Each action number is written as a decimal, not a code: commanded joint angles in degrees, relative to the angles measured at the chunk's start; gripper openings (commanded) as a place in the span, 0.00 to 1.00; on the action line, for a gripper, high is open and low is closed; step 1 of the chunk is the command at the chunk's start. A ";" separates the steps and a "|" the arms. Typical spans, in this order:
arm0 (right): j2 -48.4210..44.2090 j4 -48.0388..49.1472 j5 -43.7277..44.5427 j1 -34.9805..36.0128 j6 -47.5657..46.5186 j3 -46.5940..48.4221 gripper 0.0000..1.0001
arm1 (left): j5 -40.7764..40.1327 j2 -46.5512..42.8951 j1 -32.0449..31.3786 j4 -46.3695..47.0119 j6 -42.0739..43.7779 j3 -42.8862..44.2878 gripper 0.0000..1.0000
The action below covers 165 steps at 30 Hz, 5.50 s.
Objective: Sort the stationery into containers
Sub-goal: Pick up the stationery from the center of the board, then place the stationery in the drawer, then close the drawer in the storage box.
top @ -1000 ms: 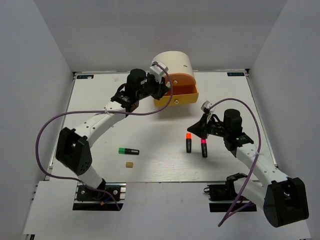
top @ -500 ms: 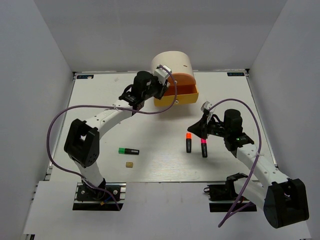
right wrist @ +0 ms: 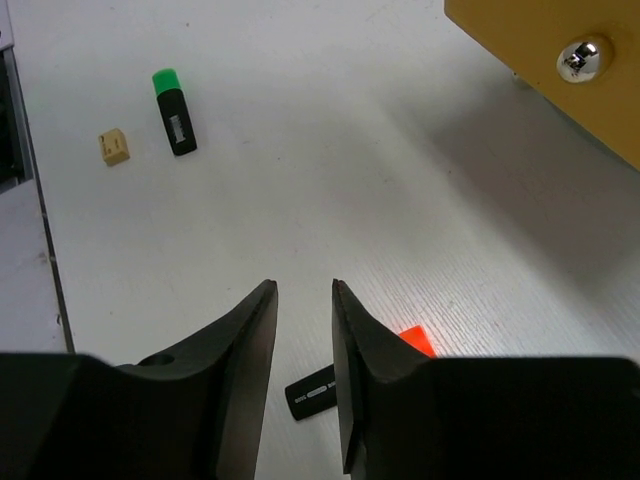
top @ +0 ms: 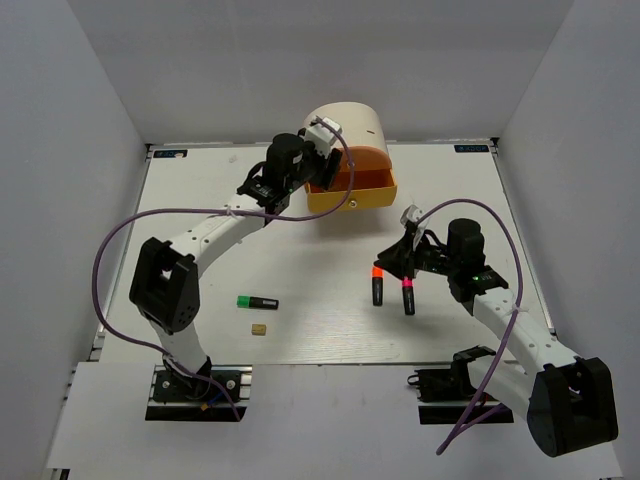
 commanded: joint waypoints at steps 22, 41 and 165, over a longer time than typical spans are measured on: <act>30.54 -13.52 -0.64 32.74 -35.50 21.39 0.64 | -21.58 -64.79 -0.04 -34.37 -50.43 -40.55 1.00; 55.87 -6.23 18.18 52.17 -17.11 42.30 0.65 | -32.49 -81.94 -0.04 -65.15 -67.05 -37.74 1.00; 43.57 -3.86 27.58 12.09 -29.59 45.74 0.00 | -13.86 -59.01 0.49 -31.05 -81.64 -58.04 0.96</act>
